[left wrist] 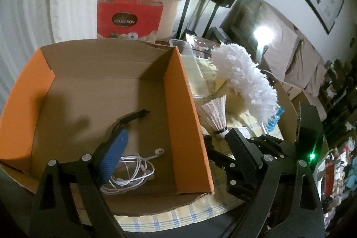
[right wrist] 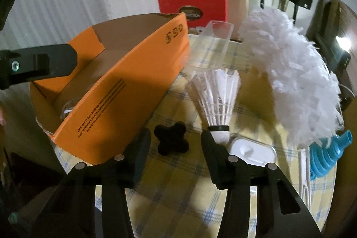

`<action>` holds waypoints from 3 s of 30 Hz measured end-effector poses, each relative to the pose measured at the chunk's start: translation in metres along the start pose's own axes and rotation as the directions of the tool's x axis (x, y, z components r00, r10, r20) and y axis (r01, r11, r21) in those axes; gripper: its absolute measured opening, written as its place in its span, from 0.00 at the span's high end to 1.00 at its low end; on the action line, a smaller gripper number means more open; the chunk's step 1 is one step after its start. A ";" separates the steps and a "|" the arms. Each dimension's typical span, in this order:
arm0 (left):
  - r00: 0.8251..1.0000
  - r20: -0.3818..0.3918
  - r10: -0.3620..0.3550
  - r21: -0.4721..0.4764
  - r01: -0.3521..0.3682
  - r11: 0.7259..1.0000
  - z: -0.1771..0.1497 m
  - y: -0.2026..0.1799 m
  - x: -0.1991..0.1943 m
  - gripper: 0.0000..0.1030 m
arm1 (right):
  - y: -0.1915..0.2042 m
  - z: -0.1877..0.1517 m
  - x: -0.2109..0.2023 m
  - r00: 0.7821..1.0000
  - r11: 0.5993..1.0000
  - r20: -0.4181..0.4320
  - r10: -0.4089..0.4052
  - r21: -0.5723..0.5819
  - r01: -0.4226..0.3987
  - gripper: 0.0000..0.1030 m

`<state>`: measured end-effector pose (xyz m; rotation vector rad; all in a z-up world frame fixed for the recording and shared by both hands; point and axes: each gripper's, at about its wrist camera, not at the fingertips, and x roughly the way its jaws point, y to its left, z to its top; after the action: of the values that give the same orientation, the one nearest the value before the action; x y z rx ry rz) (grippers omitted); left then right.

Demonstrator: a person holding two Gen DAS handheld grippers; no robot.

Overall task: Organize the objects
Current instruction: 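Reach the right gripper to the black four-lobed knob and grasp it, then lift the knob with the right gripper while left gripper grasps the white earphone case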

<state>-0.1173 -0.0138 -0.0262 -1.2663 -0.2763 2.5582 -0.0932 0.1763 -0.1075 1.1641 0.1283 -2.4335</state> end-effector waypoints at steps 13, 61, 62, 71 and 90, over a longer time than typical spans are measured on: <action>1.000 -0.005 -0.009 -0.014 0.009 1.000 0.000 0.005 0.003 0.13 | 0.007 0.002 0.030 0.999 0.997 -0.049 0.007 -0.070 -0.011 0.57; 0.994 -0.095 -0.054 0.185 0.071 0.980 -0.034 -0.124 0.048 0.13 | -0.089 -0.061 -0.168 0.967 0.930 0.079 -0.242 0.304 0.208 0.65; 0.995 -0.093 -0.040 0.193 0.057 0.980 -0.036 -0.128 0.054 0.12 | -0.091 -0.064 -0.169 0.966 0.927 0.077 -0.245 0.311 0.210 0.65; 0.993 -0.109 0.039 0.214 -0.015 0.977 -0.045 -0.143 0.096 0.11 | -0.105 -0.077 -0.173 0.966 0.914 0.070 -0.249 0.346 0.211 0.65; 0.980 -0.128 0.153 0.245 -0.118 0.962 -0.056 -0.157 0.148 0.32 | -0.119 -0.086 -0.164 0.969 0.903 0.052 -0.241 0.378 0.204 0.65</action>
<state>-0.1334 0.1853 -0.1255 -1.4123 0.1476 2.4987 0.0083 0.3626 -0.0507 1.2373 -0.2556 -2.7980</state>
